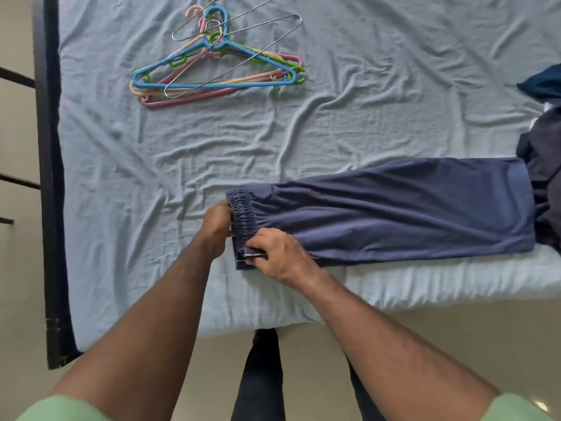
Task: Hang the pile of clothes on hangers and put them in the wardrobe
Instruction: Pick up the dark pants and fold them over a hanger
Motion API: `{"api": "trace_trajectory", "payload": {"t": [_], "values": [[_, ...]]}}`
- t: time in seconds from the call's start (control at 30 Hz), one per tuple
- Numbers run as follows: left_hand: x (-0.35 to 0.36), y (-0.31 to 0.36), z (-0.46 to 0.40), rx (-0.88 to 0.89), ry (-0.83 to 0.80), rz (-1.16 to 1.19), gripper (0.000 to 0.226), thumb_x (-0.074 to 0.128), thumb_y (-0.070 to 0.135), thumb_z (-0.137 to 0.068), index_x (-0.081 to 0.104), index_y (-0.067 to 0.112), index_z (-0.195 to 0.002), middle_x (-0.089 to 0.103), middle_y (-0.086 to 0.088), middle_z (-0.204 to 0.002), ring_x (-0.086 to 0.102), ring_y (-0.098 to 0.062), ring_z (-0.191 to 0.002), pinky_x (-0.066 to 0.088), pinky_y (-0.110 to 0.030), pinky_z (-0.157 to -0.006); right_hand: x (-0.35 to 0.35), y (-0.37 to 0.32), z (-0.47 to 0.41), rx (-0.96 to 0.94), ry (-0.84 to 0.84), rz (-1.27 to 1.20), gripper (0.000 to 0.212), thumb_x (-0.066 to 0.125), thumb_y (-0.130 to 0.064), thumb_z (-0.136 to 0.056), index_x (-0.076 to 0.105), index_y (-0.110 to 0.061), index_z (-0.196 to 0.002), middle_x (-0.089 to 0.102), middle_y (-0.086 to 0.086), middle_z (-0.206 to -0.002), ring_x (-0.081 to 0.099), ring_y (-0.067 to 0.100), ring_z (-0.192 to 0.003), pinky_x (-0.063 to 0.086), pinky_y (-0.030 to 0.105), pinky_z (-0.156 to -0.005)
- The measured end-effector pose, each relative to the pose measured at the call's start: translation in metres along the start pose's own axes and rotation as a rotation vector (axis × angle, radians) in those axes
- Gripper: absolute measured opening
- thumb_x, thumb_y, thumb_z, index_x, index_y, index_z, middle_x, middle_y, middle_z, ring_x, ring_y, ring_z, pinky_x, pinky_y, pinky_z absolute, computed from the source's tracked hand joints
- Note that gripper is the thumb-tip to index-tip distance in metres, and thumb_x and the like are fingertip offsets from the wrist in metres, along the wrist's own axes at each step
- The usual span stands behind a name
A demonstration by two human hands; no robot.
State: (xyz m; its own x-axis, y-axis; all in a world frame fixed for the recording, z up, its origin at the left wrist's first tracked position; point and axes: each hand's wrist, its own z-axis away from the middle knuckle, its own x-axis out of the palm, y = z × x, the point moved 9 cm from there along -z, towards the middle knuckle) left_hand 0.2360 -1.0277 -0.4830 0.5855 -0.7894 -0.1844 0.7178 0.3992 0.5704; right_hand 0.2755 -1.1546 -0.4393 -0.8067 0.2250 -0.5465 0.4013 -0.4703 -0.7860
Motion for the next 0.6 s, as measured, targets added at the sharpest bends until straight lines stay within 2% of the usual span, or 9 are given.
{"api": "trace_trajectory", "payload": {"t": [0.03, 0.1, 0.13, 0.2, 0.27, 0.33, 0.43, 0.5, 0.6], "values": [[-0.005, -0.002, -0.002, -0.013, 0.008, 0.058, 0.035, 0.039, 0.007, -0.093, 0.071, 0.016, -0.100, 0.070, -0.003, -0.090, 0.060, -0.021, -0.086, 0.049, -0.036, -0.076, 0.007, -0.002, 0.001, 0.002, 0.013, 0.035, 0.016, 0.073, -0.026, -0.088, 0.075, -0.018, -0.101, 0.066, -0.001, -0.097, 0.060, 0.022, -0.090, 0.054, 0.043, -0.083], [-0.019, -0.007, -0.005, 0.001, 0.062, 0.084, 0.025, 0.048, 0.026, -0.097, 0.070, 0.015, -0.093, 0.071, -0.006, -0.090, 0.063, -0.021, -0.086, 0.048, -0.039, -0.077, 0.015, -0.003, 0.002, 0.019, 0.079, 0.094, 0.019, 0.073, -0.025, -0.089, 0.074, -0.015, -0.105, 0.067, 0.003, -0.098, 0.059, 0.025, -0.091, 0.053, 0.045, -0.083], [-0.027, -0.008, -0.006, 0.037, 0.105, 0.006, 0.025, 0.056, 0.037, -0.096, 0.067, 0.015, -0.090, 0.071, -0.007, -0.090, 0.064, -0.021, -0.084, 0.049, -0.038, -0.074, 0.019, -0.001, 0.004, 0.039, 0.096, 0.106, 0.024, 0.075, -0.025, -0.088, 0.074, -0.016, -0.110, 0.069, 0.003, -0.101, 0.059, 0.025, -0.093, 0.053, 0.045, -0.085], [-0.038, -0.013, -0.005, 0.079, 0.194, -0.214, 0.042, 0.074, 0.053, -0.082, 0.059, 0.016, -0.092, 0.068, -0.007, -0.094, 0.064, -0.023, -0.084, 0.052, -0.039, -0.071, 0.036, 0.008, 0.009, 0.098, -0.001, 0.103, 0.041, 0.078, -0.025, -0.086, 0.068, -0.021, -0.125, 0.069, 0.001, -0.115, 0.059, 0.024, -0.104, 0.051, 0.042, -0.094], [-0.039, -0.030, -0.002, 0.019, 0.209, -0.315, 0.057, 0.085, 0.052, -0.073, 0.053, 0.014, -0.102, 0.062, -0.004, -0.099, 0.063, -0.023, -0.087, 0.055, -0.041, -0.071, 0.046, 0.013, 0.016, 0.133, -0.098, 0.062, 0.049, 0.080, -0.024, -0.084, 0.066, -0.023, -0.131, 0.068, -0.003, -0.123, 0.059, 0.020, -0.111, 0.049, 0.038, -0.100], [-0.033, -0.046, 0.000, -0.040, 0.178, -0.329, 0.061, 0.088, 0.044, -0.072, 0.048, 0.015, -0.108, 0.057, -0.002, -0.101, 0.061, -0.023, -0.089, 0.056, -0.041, -0.071, 0.036, 0.017, 0.023, 0.108, -0.029, 0.021, 0.043, 0.078, -0.018, -0.080, 0.070, -0.019, -0.121, 0.071, -0.002, -0.117, 0.063, 0.019, -0.107, 0.052, 0.038, -0.096], [-0.028, -0.056, 0.001, -0.023, 0.210, -0.400, 0.060, 0.089, 0.041, -0.071, 0.048, 0.014, -0.105, 0.060, -0.006, -0.103, 0.062, -0.026, -0.093, 0.056, -0.043, -0.079, 0.014, 0.028, 0.036, 0.116, 0.092, 0.192, 0.034, 0.078, -0.023, -0.074, 0.070, -0.021, -0.107, 0.069, -0.006, -0.108, 0.061, 0.020, -0.101, 0.048, 0.042, -0.086], [-0.025, -0.065, 0.000, -0.025, 0.190, -0.338, 0.055, 0.088, 0.039, -0.074, 0.052, 0.012, -0.105, 0.064, -0.006, -0.103, 0.064, -0.025, -0.094, 0.057, -0.043, -0.083, 0.007, 0.040, 0.043, 0.183, 0.097, 0.297, 0.031, 0.078, -0.024, -0.077, 0.068, -0.024, -0.106, 0.066, -0.008, -0.107, 0.058, 0.020, -0.103, 0.042, 0.042, -0.087], [-0.015, -0.075, -0.002, 0.001, 0.084, -0.232, 0.041, 0.081, 0.040, -0.081, 0.068, 0.011, -0.107, 0.074, -0.005, -0.101, 0.071, -0.024, -0.093, 0.060, -0.048, -0.086, 0.006, 0.052, 0.044, 0.246, 0.061, 0.315, 0.024, 0.074, -0.024, -0.085, 0.069, -0.026, -0.108, 0.064, -0.008, -0.108, 0.056, 0.019, -0.106, 0.038, 0.042, -0.090]]}}
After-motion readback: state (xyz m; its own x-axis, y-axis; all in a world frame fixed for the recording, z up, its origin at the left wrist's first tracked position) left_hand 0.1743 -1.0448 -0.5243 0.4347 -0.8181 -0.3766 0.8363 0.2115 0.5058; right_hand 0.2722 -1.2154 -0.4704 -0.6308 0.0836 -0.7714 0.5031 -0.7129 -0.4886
